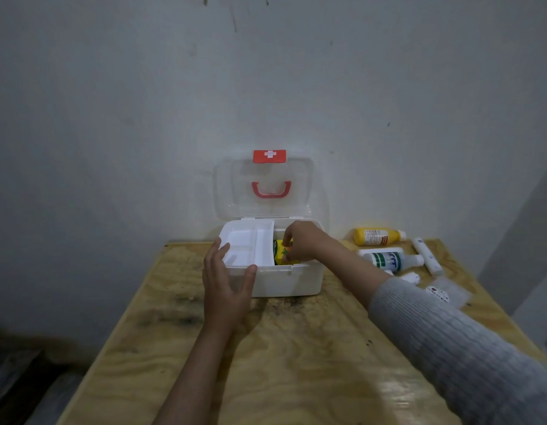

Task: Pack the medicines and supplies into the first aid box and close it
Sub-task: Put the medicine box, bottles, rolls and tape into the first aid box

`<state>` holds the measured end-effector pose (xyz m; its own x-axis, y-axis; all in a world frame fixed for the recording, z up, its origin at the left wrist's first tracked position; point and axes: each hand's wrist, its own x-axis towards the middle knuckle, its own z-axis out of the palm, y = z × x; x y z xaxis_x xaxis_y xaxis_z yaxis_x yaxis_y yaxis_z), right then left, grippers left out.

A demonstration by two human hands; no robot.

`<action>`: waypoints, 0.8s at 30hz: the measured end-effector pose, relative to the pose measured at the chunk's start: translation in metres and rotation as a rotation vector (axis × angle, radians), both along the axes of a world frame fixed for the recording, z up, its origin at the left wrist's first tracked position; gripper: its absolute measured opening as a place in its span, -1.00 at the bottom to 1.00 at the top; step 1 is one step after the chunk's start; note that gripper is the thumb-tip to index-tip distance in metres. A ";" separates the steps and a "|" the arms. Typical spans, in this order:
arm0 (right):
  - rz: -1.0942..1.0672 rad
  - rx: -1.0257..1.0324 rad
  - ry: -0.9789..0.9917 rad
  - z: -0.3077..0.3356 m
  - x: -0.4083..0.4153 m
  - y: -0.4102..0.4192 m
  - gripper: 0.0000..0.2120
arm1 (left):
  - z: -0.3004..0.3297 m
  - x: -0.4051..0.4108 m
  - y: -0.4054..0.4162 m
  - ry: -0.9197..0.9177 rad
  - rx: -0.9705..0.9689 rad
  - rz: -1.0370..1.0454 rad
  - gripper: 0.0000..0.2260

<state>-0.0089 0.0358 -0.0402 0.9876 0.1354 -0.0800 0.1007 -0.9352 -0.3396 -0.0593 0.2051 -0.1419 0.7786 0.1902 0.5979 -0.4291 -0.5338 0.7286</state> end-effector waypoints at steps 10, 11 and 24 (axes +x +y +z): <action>0.007 0.099 0.015 -0.008 0.002 -0.001 -0.63 | -0.002 0.002 -0.002 0.014 0.018 0.013 -0.41; 0.025 0.087 0.019 -0.006 0.002 0.000 -0.63 | -0.002 0.002 -0.001 0.014 0.017 0.019 -0.41; -0.080 0.193 -0.183 0.060 -0.049 -0.100 -0.81 | -0.005 0.004 0.001 -0.021 0.019 -0.001 -0.42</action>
<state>-0.0584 -0.0646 0.0196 0.9913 0.0514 0.1208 0.1051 -0.8622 -0.4956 -0.0557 0.2064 -0.1470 0.7659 0.1781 0.6178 -0.4450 -0.5467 0.7093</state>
